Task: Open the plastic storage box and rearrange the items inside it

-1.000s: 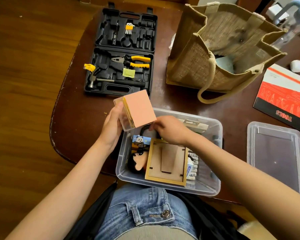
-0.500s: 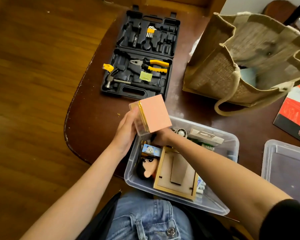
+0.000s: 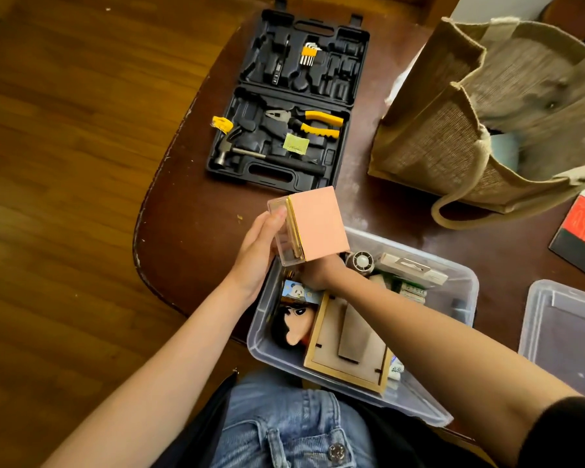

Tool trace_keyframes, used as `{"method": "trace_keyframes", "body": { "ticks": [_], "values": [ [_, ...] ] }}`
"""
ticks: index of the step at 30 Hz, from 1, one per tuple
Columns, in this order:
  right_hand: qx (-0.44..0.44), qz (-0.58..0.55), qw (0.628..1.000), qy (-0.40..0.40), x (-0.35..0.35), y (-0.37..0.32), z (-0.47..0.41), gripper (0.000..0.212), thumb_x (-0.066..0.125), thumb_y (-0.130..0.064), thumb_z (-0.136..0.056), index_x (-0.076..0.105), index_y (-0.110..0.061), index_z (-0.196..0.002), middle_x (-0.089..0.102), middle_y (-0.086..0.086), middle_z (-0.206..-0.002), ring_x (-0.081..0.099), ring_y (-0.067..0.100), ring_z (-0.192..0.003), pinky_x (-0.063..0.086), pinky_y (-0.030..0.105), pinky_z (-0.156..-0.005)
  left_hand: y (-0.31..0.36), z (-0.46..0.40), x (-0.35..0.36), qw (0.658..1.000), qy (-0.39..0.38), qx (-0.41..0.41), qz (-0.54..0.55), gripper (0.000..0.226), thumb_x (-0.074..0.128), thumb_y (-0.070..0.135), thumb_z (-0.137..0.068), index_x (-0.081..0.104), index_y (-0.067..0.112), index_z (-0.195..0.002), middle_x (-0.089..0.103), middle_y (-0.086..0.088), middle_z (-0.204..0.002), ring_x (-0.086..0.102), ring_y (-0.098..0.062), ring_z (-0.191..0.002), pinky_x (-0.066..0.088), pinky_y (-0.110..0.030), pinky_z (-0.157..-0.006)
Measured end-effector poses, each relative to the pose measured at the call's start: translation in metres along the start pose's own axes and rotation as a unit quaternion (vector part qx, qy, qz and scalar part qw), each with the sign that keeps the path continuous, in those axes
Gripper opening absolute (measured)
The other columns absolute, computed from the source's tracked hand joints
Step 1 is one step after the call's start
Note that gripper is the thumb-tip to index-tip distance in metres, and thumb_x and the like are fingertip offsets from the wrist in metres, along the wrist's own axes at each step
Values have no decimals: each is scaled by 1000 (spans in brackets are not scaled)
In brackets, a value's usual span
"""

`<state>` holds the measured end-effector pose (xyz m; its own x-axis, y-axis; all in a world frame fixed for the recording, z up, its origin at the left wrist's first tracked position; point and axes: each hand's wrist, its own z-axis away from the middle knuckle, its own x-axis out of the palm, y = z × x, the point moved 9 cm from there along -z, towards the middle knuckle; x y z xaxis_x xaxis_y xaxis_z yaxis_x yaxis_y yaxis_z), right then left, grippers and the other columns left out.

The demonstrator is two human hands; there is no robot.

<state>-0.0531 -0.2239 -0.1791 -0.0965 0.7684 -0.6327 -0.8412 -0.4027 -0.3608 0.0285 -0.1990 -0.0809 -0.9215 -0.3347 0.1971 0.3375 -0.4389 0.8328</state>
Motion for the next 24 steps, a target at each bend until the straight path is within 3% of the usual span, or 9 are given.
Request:
{"method": "trace_keyframes", "body": {
  "ticks": [3,6,10,14,16,18,19,21,24],
  "values": [
    [-6,-160,977,137,-28,5,39,29,62,-26,-87,63,-12,-112,65,9,-110,59,26,-102,49,37,-85,1,1,0,1000,-5,2,2,57,47,54,-82,55,17,-125,64,-8,-119,61,-19,-110,48,-31,-89],
    [-6,-275,936,218,-40,14,82,21,72,-27,-79,64,-12,-92,65,2,-83,58,18,-76,45,32,-67,3,2,2,1000,-11,5,8,50,46,56,-82,58,24,-118,68,0,-112,63,-11,-103,50,-27,-84],
    [5,-411,871,268,-46,40,127,13,72,-24,-81,63,-15,-82,66,-3,-81,61,14,-78,48,29,-72,4,2,1,1000,-9,5,-12,56,50,56,-82,57,18,-123,64,-7,-119,58,-23,-115,44,-40,-100],
    [48,-528,788,313,-51,96,176,20,68,-18,-85,51,-9,-78,73,9,-86,71,18,-79,58,30,-66,5,6,7,998,-29,4,-53,63,50,60,-80,55,17,-125,63,-10,-121,56,-25,-117,35,-48,-108],
    [88,-441,831,328,-55,122,196,24,69,-19,-85,48,-11,-76,72,7,-75,71,19,-68,57,31,-62,6,7,7,998,-30,2,-56,65,52,60,-80,54,15,-127,62,-12,-123,55,-28,-118,36,-50,-108],
    [143,-198,925,290,-52,138,201,25,71,-27,-82,52,-12,-76,69,1,-72,65,19,-65,54,33,-62,9,9,9,998,-33,2,-52,64,54,58,-82,52,14,-128,61,-14,-125,54,-30,-120,35,-51,-108],
    [156,-77,952,252,-46,138,198,22,69,-30,-83,55,-13,-78,68,0,-76,63,19,-68,53,33,-64,10,9,9,998,-35,1,-53,64,52,57,-80,52,14,-128,61,-13,-125,54,-30,-120,34,-51,-109],
    [156,87,968,174,-29,132,183,13,63,-26,-85,61,-14,-84,69,2,-85,63,20,-76,53,31,-66,13,11,11,997,-42,-1,-58,64,50,57,-77,54,17,-126,62,-11,-124,55,-27,-120,35,-49,-109],
    [161,174,967,89,0,128,160,7,58,-16,-86,64,-13,-89,69,4,-92,65,23,-84,46,29,-62,13,12,14,996,-55,2,-66,57,50,58,-77,57,23,-121,64,-8,-122,56,-25,-118,36,-47,-109]
  ]
}}
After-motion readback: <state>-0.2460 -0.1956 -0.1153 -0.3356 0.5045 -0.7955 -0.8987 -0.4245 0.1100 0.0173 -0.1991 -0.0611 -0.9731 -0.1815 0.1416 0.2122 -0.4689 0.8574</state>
